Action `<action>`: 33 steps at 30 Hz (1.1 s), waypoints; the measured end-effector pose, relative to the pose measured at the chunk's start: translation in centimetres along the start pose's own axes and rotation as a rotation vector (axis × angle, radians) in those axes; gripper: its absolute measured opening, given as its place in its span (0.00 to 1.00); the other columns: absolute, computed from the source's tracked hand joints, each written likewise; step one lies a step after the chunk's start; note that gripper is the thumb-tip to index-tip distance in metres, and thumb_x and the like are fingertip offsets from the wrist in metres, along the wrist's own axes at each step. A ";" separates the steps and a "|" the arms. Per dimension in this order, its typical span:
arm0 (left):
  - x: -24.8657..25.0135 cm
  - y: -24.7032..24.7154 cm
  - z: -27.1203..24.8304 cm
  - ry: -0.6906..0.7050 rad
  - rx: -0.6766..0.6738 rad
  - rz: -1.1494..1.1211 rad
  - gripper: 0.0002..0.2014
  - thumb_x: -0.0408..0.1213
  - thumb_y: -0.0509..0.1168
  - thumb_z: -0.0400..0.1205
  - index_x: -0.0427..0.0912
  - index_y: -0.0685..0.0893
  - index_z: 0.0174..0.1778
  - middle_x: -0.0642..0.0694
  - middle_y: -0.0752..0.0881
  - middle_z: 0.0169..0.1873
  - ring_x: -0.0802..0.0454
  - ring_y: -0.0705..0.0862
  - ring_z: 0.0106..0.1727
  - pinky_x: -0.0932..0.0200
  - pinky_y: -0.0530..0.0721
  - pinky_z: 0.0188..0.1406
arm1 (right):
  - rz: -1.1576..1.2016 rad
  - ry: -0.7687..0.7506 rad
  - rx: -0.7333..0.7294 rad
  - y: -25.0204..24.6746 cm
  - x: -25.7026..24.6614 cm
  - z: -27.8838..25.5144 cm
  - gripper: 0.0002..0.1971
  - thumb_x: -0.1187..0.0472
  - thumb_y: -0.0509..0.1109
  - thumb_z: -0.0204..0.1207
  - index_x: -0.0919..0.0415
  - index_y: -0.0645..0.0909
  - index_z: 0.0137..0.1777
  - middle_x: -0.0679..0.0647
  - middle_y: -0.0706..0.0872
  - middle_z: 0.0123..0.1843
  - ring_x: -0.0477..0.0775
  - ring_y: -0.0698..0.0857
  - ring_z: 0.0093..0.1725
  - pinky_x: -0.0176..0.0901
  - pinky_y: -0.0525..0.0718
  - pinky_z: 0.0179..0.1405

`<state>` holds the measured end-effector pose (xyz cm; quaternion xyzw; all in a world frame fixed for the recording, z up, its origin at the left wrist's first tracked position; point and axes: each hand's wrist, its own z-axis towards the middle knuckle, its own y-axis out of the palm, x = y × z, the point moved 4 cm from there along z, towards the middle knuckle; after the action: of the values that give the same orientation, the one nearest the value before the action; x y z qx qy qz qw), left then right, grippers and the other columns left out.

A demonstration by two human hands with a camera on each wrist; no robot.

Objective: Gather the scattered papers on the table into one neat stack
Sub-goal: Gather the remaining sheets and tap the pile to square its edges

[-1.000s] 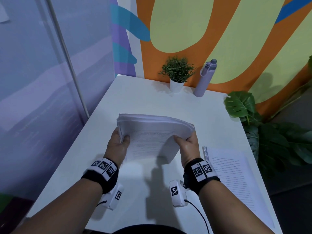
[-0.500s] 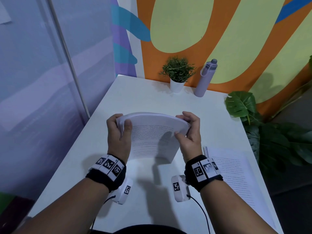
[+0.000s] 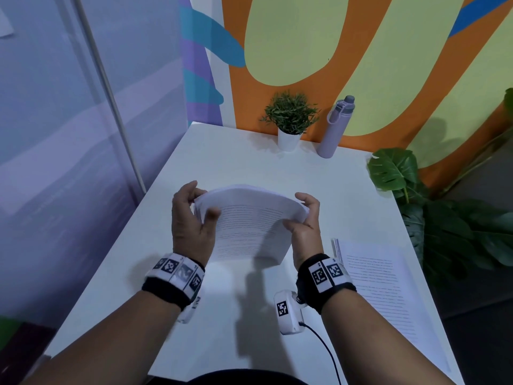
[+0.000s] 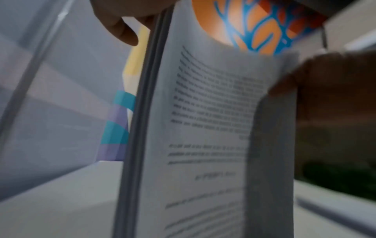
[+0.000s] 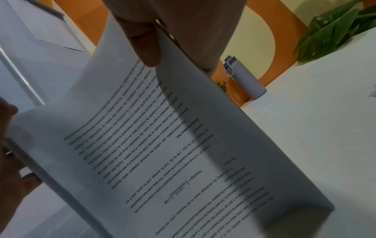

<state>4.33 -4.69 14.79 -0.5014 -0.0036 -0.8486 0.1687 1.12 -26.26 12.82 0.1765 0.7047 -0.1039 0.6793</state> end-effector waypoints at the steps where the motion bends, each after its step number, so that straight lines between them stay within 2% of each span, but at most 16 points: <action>1: -0.6 0.1 -0.4 -0.006 -0.043 0.046 0.29 0.55 0.63 0.77 0.50 0.63 0.72 0.49 0.75 0.56 0.59 0.76 0.57 0.66 0.73 0.64 | -0.005 0.009 0.003 0.1 0.2 0.1 0.26 0.68 0.62 0.59 0.36 0.74 0.51 0.49 0.76 0.53 0.54 0.75 0.50 0.48 0.73 0.50; 3: -1.6 0.4 -1.0 -0.142 -0.091 0.061 0.31 0.38 0.65 0.79 0.49 0.58 0.76 0.49 0.72 0.60 0.53 0.75 0.59 0.58 0.73 0.64 | -0.018 0.020 0.010 0.1 0.3 0.3 0.23 0.67 0.63 0.59 0.39 0.75 0.49 0.49 0.79 0.51 0.54 0.76 0.50 0.49 0.73 0.49; 4: -2.0 0.6 -1.2 -0.213 -0.106 0.049 0.32 0.30 0.63 0.80 0.47 0.56 0.77 0.51 0.72 0.59 0.53 0.75 0.58 0.57 0.73 0.62 | -0.018 0.024 0.014 0.1 0.3 0.4 0.22 0.68 0.63 0.58 0.40 0.75 0.48 0.49 0.79 0.49 0.54 0.76 0.49 0.49 0.73 0.48; 6: -2.4 1.0 -1.3 -0.302 -0.149 -0.012 0.32 0.20 0.58 0.79 0.46 0.55 0.75 0.57 0.72 0.55 0.59 0.76 0.52 0.63 0.72 0.57 | 0.014 0.044 0.021 0.1 0.3 0.5 0.23 0.70 0.64 0.55 0.43 0.75 0.46 0.49 0.79 0.47 0.53 0.76 0.47 0.47 0.74 0.45; 7: -2.7 1.1 -1.3 -0.345 -0.167 -0.062 0.32 0.18 0.56 0.78 0.52 0.57 0.72 0.60 0.72 0.53 0.63 0.76 0.51 0.63 0.72 0.56 | 0.039 0.057 0.026 0.0 0.4 0.6 0.23 0.71 0.63 0.53 0.45 0.75 0.45 0.50 0.79 0.45 0.53 0.76 0.46 0.46 0.74 0.43; 8: -3.0 1.2 -1.3 -0.385 -0.177 -0.107 0.33 0.17 0.55 0.76 0.59 0.59 0.66 0.60 0.72 0.52 0.64 0.75 0.51 0.61 0.72 0.55 | 0.055 0.067 0.033 0.0 0.5 0.7 0.22 0.71 0.63 0.51 0.47 0.75 0.44 0.50 0.80 0.44 0.53 0.76 0.45 0.45 0.73 0.41; 10: -3.1 1.4 -1.3 -0.442 -0.201 -0.149 0.29 0.23 0.55 0.72 0.67 0.63 0.55 0.51 0.73 0.53 0.54 0.76 0.53 0.53 0.75 0.55 | 0.046 0.078 0.046 0.1 0.8 1.0 0.21 0.71 0.62 0.48 0.49 0.77 0.40 0.50 0.80 0.42 0.55 0.75 0.44 0.45 0.71 0.40; 12: -3.1 1.5 -1.2 -0.483 -0.203 -0.176 0.26 0.27 0.55 0.66 0.64 0.65 0.51 0.46 0.74 0.54 0.49 0.75 0.52 0.53 0.77 0.52 | 0.034 0.092 0.048 0.2 1.0 1.3 0.19 0.70 0.63 0.46 0.52 0.77 0.38 0.52 0.79 0.40 0.55 0.75 0.43 0.45 0.71 0.40; 15: -3.5 1.5 -1.0 -0.522 -0.193 -0.175 0.23 0.24 0.60 0.68 0.53 0.65 0.53 0.50 0.75 0.45 0.50 0.76 0.47 0.55 0.76 0.45 | 0.035 0.112 0.045 0.0 1.1 1.6 0.15 0.70 0.64 0.47 0.53 0.76 0.35 0.51 0.78 0.35 0.55 0.74 0.40 0.45 0.70 0.40; 17: -4.0 1.5 -1.1 -0.552 -0.206 -0.125 0.23 0.20 0.62 0.74 0.49 0.64 0.56 0.52 0.76 0.44 0.46 0.77 0.49 0.52 0.76 0.49 | 0.030 0.125 0.032 -0.1 1.3 1.6 0.16 0.69 0.65 0.47 0.53 0.76 0.35 0.52 0.78 0.35 0.55 0.74 0.39 0.46 0.69 0.40; 20: -4.3 1.8 -1.5 -0.549 -0.250 -0.031 0.19 0.28 0.64 0.79 0.50 0.64 0.56 0.45 0.78 0.50 0.45 0.77 0.52 0.49 0.77 0.53 | 0.007 0.155 -0.006 0.1 1.9 1.7 0.17 0.69 0.67 0.48 0.53 0.78 0.38 0.54 0.81 0.38 0.57 0.77 0.42 0.47 0.72 0.43; 25: -5.5 1.8 -2.1 -0.575 -0.297 0.024 0.19 0.30 0.65 0.79 0.55 0.68 0.58 0.46 0.80 0.54 0.46 0.79 0.54 0.54 0.75 0.54 | 0.043 0.196 -0.003 -0.1 2.8 1.8 0.23 0.67 0.71 0.56 0.50 0.81 0.53 0.55 0.86 0.51 0.60 0.83 0.53 0.55 0.81 0.57; 27: -6.1 1.7 -2.9 -0.616 -0.362 0.071 0.20 0.31 0.64 0.80 0.50 0.72 0.65 0.47 0.80 0.55 0.45 0.79 0.56 0.53 0.75 0.56 | -0.012 0.214 -0.032 -0.4 3.4 1.5 0.22 0.66 0.72 0.66 0.52 0.81 0.61 0.54 0.87 0.56 0.60 0.84 0.58 0.56 0.81 0.62; 29: -6.2 1.7 -3.6 -0.646 -0.384 0.100 0.21 0.32 0.63 0.81 0.46 0.72 0.70 0.47 0.80 0.55 0.46 0.78 0.56 0.53 0.74 0.57 | -0.114 0.222 -0.053 -0.7 4.2 1.0 0.17 0.64 0.68 0.76 0.54 0.80 0.65 0.54 0.87 0.57 0.60 0.84 0.60 0.54 0.80 0.61; 31: -5.6 1.9 -3.9 -0.632 -0.365 0.098 0.16 0.31 0.61 0.82 0.48 0.75 0.65 0.48 0.81 0.51 0.46 0.78 0.54 0.54 0.74 0.55 | -0.203 0.189 -0.016 -1.3 4.5 0.8 0.15 0.63 0.66 0.80 0.56 0.80 0.65 0.56 0.87 0.58 0.61 0.84 0.60 0.53 0.82 0.60; 33: -4.4 2.4 -3.9 -0.586 -0.347 0.105 0.12 0.30 0.60 0.82 0.52 0.74 0.55 0.53 0.82 0.43 0.49 0.79 0.48 0.56 0.74 0.51 | -0.245 0.137 0.034 -2.1 4.1 0.8 0.12 0.63 0.65 0.79 0.54 0.82 0.60 0.57 0.88 0.56 0.60 0.86 0.56 0.53 0.85 0.57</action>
<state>3.62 -6.39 8.73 -0.7444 0.1183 -0.6468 0.1162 0.95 -28.08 8.50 0.1073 0.7638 -0.1856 0.6088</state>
